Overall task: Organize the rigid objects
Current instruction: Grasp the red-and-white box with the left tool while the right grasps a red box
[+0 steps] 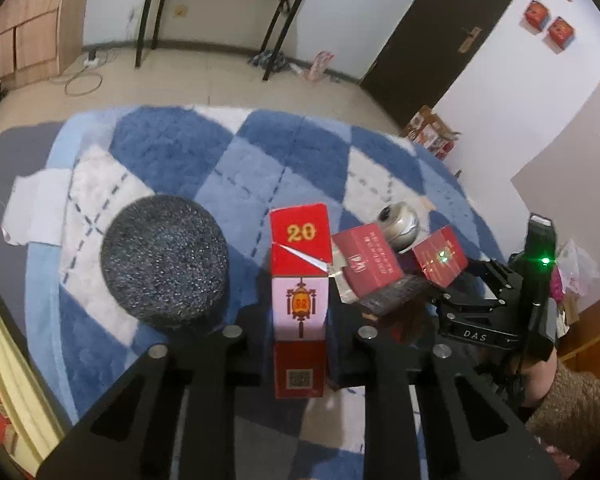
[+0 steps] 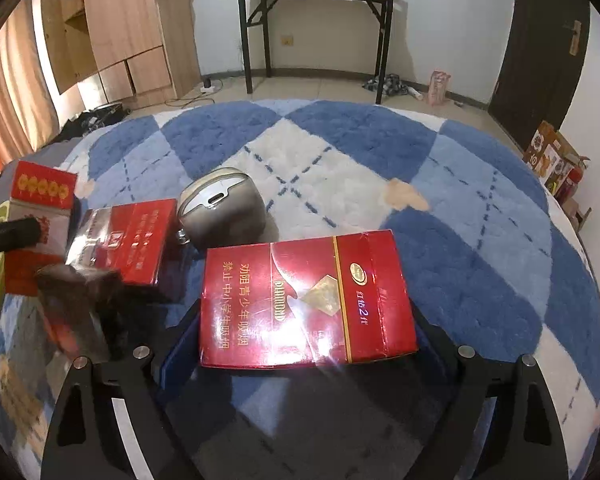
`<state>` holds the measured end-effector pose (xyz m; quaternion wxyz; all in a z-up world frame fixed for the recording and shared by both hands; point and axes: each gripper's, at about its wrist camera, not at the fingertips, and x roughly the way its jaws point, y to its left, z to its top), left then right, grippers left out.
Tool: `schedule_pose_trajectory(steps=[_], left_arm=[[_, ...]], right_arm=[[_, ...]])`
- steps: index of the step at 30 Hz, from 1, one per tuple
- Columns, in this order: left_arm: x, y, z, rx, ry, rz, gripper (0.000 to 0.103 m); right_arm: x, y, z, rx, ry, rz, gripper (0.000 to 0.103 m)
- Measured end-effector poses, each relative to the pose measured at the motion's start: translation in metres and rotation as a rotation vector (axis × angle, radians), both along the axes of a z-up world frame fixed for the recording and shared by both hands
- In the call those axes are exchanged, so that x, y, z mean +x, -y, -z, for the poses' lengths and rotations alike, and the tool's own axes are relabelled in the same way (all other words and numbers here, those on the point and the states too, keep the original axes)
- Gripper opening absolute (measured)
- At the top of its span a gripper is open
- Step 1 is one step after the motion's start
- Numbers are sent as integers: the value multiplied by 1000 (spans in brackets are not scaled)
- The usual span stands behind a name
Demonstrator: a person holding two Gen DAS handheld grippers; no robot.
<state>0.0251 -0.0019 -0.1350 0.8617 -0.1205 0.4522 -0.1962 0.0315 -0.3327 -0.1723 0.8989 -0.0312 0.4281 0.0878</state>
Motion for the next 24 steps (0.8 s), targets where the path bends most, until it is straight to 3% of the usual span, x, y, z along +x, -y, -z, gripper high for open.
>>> schedule_pose_trajectory(steps=[5,11,15,19,24], left_arm=[[-31,-27,-24,-55,38,-2,23],[-69,-94,-51,-33,94,-80,23],[-84,-165,-52,43,67,-224,23],[-87,-244,-47,132,9,-388,23],[-81,-302,-18,53,-91,-514,24]], right_arm=[[-28,18,-23,6,41,-25,90],[-65,-4,-67,-9,127,-139,90],[-83,-79,-86,50,128,-317,91],[-102,-192,-95,158,110,-531,91],[-114,-317,-70,110,18,-765,91]])
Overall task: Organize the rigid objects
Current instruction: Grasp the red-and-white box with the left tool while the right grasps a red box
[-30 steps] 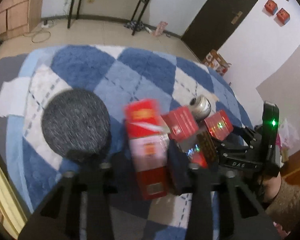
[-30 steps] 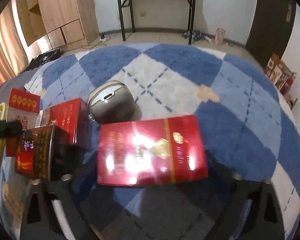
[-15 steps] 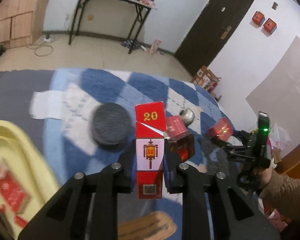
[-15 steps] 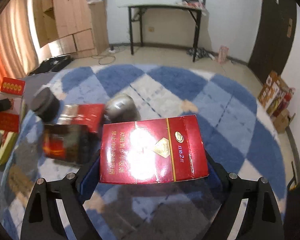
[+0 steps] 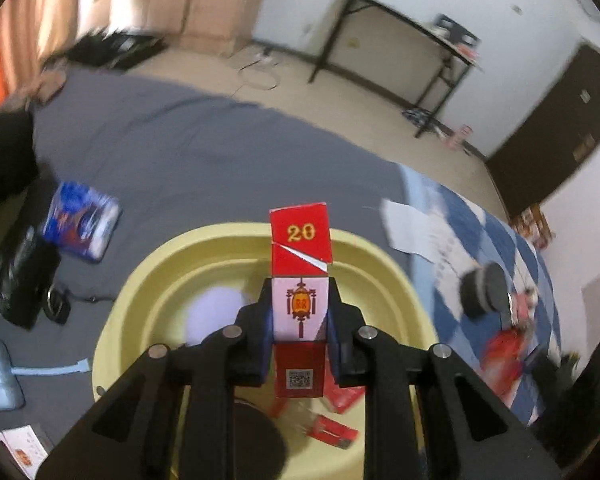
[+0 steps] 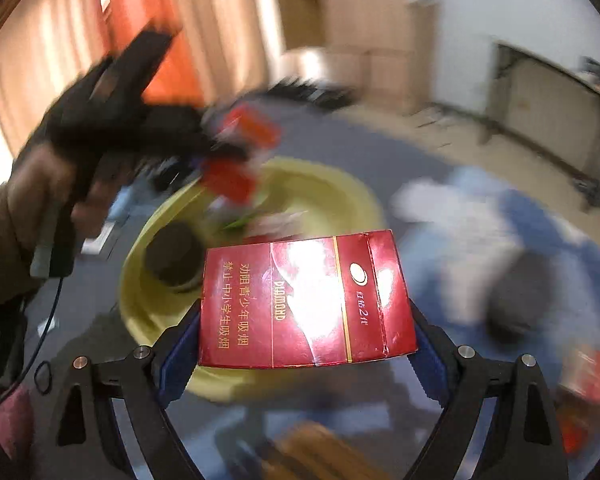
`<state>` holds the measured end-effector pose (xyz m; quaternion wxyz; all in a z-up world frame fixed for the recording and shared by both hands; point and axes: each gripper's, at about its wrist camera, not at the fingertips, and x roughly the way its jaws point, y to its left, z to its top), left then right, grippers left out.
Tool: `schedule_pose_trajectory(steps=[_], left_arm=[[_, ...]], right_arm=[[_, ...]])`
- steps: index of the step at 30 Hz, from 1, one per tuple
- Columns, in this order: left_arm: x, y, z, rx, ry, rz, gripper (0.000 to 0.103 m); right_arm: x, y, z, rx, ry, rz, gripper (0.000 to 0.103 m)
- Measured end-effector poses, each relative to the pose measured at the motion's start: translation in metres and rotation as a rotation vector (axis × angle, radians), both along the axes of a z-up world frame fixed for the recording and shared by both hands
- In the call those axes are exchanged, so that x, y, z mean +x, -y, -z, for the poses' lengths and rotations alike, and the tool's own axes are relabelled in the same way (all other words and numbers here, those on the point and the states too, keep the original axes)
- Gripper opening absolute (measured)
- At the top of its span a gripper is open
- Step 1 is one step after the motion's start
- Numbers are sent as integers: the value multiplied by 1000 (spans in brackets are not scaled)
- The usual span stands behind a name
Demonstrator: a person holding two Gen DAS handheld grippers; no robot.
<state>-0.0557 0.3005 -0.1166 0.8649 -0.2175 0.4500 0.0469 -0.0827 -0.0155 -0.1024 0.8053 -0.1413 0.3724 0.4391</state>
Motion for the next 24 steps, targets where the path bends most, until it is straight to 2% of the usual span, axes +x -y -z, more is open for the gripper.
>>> schedule_pose_trajectory(steps=[1,4,7,10,11,13,15,17,19,21,24], left_arm=[[0,-4,7,-18,-13,-8,24],[-1,-4,27,-30,-51,-6,24],[-3,-3,37,-54,-61,-3,24],[2,-11,38,-73,-53,-12,27],[2,-14,38,-77,-52,-8,31],[2,-15,37,-69,-44,-4,49],[-4,-16,28,-84,-1,-13,85],[-11,-17,16,-91,58,-48,103],[-15,-19,7,-96,75,-85,103],[-10,-13,0,-103,59,-75,103],[2,13,-16,-40,50,-36,103]], right_arm=[[-5,-25,9,-50,12,-48,91],[-12,-58,24,-135,34,-118,91],[-9,-74,37,-188,17,-129,91],[-16,-91,40,-223,47,-152,93],[-18,-94,44,-233,47,-158,93],[-20,-97,48,-235,48,-165,101],[-23,-96,42,-183,48,-157,102],[-29,-87,32,-120,40,-127,102],[-27,-73,19,-64,20,-79,102],[-19,-50,4,-7,-7,1,102],[-5,2,-14,61,-22,135,102]])
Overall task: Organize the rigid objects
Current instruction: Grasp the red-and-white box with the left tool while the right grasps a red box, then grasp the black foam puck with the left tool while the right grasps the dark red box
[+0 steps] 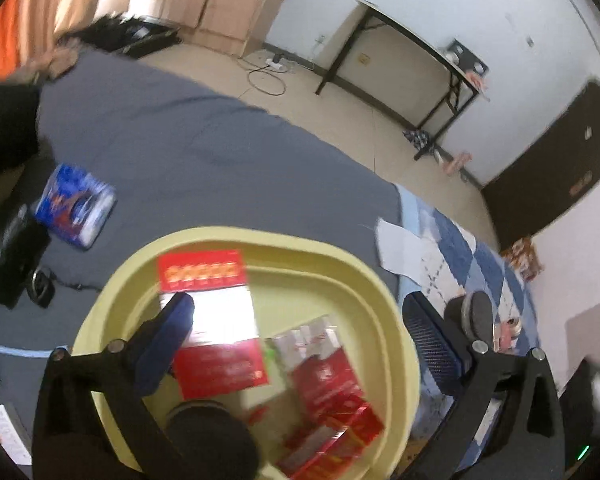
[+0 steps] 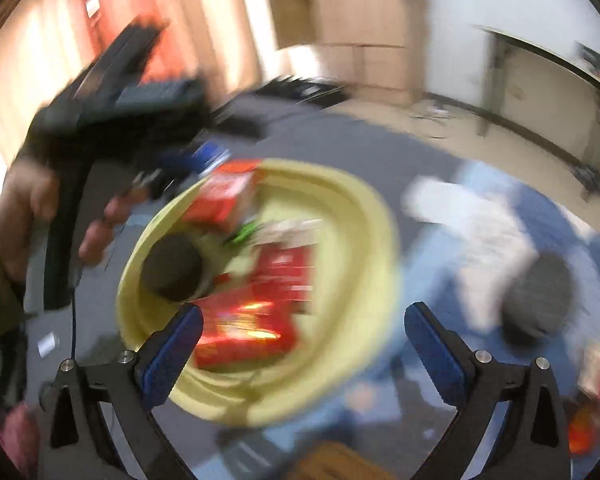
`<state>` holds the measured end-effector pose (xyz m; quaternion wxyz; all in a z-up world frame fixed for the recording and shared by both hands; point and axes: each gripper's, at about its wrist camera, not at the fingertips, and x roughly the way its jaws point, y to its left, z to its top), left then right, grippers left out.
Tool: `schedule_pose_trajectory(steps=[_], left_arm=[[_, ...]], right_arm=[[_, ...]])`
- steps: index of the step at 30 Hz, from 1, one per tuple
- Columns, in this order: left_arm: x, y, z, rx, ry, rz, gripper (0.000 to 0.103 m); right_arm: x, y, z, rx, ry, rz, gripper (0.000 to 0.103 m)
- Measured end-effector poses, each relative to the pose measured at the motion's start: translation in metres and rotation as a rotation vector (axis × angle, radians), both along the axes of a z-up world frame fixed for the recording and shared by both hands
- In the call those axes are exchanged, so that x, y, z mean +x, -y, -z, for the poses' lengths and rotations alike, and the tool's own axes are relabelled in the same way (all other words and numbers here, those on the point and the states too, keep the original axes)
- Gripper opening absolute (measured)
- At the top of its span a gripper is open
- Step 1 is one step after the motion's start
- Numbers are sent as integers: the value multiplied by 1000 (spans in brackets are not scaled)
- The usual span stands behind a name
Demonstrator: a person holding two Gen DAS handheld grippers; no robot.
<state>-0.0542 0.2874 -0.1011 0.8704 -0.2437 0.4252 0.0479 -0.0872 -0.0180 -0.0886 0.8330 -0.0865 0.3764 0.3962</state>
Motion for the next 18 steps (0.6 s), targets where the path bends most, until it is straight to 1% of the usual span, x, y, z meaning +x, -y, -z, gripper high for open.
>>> schedule_pose_trajectory(steps=[3,5,7,8,11,13,15,17,18], left_arm=[[14,45,-14,50,7,93,103],[25,84,-17,80,-2,167,103],[36,123,-13,101,-17,265,103],[42,144,-9,118,-20,320,103],[59,197,9,172,-52,426,103],[72,221,18,159,-70,447,103],[83,235,23,142,-77,448,103],[98,249,25,155,-79,445,103],[103,253,26,169,-77,438,103]], right_arm=[[9,67,-6,27,-7,154,102],[12,119,-4,28,-13,263,102],[16,168,2,6,-29,387,102],[20,193,6,-5,-54,442,102],[28,240,13,-29,-112,558,102],[28,246,13,-23,-147,582,103],[21,229,12,-25,-140,554,102],[14,210,12,-61,-115,553,102],[11,199,14,-64,-116,551,102]])
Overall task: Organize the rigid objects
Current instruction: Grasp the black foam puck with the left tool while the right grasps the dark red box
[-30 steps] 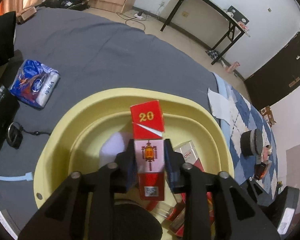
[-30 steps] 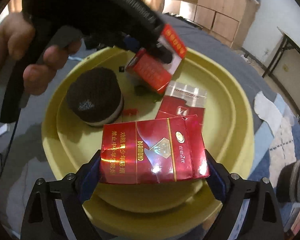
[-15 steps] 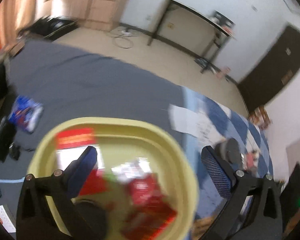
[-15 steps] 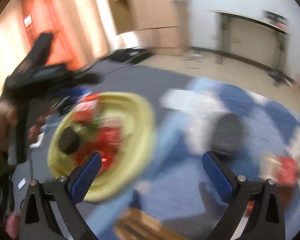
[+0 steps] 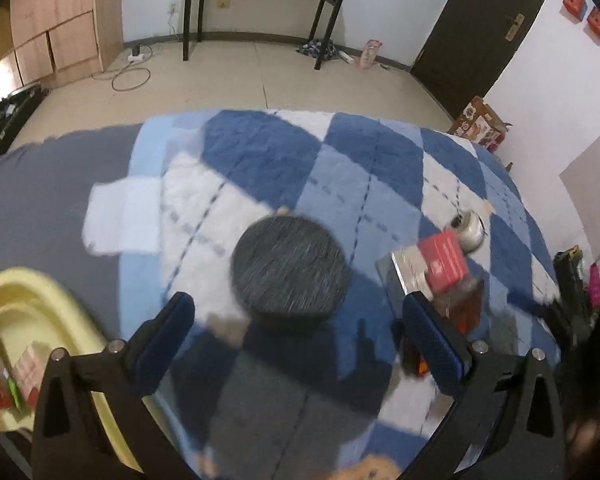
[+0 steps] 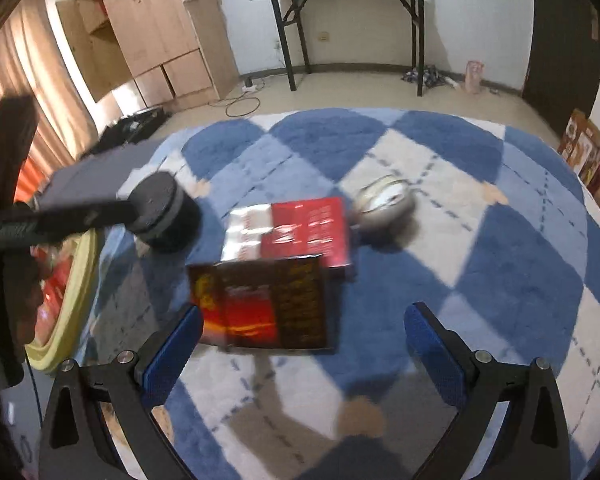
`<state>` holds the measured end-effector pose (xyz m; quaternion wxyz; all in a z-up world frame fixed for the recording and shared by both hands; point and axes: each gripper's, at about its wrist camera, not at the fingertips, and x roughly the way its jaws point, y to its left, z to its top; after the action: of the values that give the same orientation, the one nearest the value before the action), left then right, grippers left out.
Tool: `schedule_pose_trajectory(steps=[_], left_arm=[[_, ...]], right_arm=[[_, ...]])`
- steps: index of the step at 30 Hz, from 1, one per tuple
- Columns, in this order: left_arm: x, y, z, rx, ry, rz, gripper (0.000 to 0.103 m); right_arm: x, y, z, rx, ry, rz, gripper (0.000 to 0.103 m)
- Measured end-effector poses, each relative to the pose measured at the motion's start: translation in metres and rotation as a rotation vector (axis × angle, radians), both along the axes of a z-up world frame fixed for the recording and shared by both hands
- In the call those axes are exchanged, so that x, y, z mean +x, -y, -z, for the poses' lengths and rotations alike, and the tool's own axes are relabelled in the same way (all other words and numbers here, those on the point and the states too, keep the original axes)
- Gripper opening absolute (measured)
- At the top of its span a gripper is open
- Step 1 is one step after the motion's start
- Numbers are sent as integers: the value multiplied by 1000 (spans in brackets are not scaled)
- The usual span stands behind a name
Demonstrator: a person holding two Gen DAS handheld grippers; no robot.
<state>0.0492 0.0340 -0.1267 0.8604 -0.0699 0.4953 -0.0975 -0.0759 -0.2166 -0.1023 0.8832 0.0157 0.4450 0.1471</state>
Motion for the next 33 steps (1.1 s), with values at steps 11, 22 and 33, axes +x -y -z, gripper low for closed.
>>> schedule_pose_trajectory(steps=[11,22,33], left_arm=[[27,20,23,36,-46,-40,103],[20,4,15,14,-17,-51,103],[26,18,23,69,-57,-50,103]], right_arm=[[12,-20,10,-41,-28,42,103],[-5,-5,11,5,-11,92,103],[23,-17,29,-108,-58,75,103]])
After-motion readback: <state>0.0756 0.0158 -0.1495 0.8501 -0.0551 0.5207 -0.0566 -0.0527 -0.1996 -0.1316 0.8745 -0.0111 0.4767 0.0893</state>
